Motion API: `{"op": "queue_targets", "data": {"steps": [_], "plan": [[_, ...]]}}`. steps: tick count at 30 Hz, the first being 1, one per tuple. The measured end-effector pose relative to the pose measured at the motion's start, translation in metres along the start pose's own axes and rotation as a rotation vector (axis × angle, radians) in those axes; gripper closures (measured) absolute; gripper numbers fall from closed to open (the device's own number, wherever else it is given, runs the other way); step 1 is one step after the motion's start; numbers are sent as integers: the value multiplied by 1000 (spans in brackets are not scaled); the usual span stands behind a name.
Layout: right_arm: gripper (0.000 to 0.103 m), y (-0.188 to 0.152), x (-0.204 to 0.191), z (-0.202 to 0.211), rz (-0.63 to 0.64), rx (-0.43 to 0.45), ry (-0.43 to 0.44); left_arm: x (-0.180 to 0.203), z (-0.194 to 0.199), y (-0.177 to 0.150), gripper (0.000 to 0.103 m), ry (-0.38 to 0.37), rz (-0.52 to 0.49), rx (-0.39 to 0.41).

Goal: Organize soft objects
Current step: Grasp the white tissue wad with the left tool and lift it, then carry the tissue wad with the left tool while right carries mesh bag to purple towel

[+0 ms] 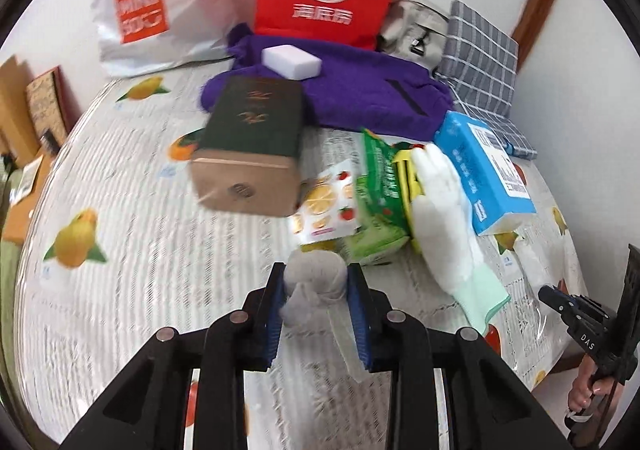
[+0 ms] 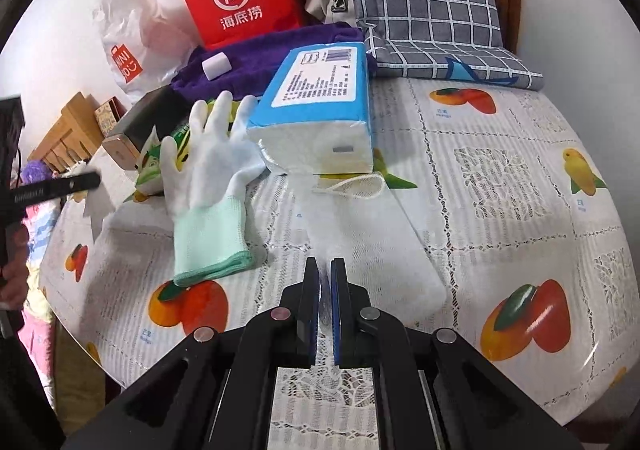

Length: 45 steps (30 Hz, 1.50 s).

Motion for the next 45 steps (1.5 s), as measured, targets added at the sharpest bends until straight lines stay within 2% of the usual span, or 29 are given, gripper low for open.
{"op": "queue_targets", "data": {"steps": [9,18,22,27,38,45], "plan": [[99,26,-6,29,15,54,33,-14,29,4,75,21,58,56],[100,56,-13,51,54,111,48,-8,38,23,75,1,66,95],[100,53,-12,36,57,72,41,-6,34,25,75,-12,76,91],[100,51,-9,34,27,52,89,-8,32,26,75,-22,93,85],[100,87,-21,73,44,142,121,-4,41,47,75,-35,75,125],[100,123,-38,78,78,197,126,-7,40,68,75,-25,70,138]]}}
Point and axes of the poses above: each gripper's, at about its wrist camera, not at the fingertips, and z roughly against the way its jaws point, x to its right, y to its top, the point moved 4 cm from there along -z, roughly the way its jaws point, and after that the axes turned 13 degrees about -y, right-handed, at the moved point
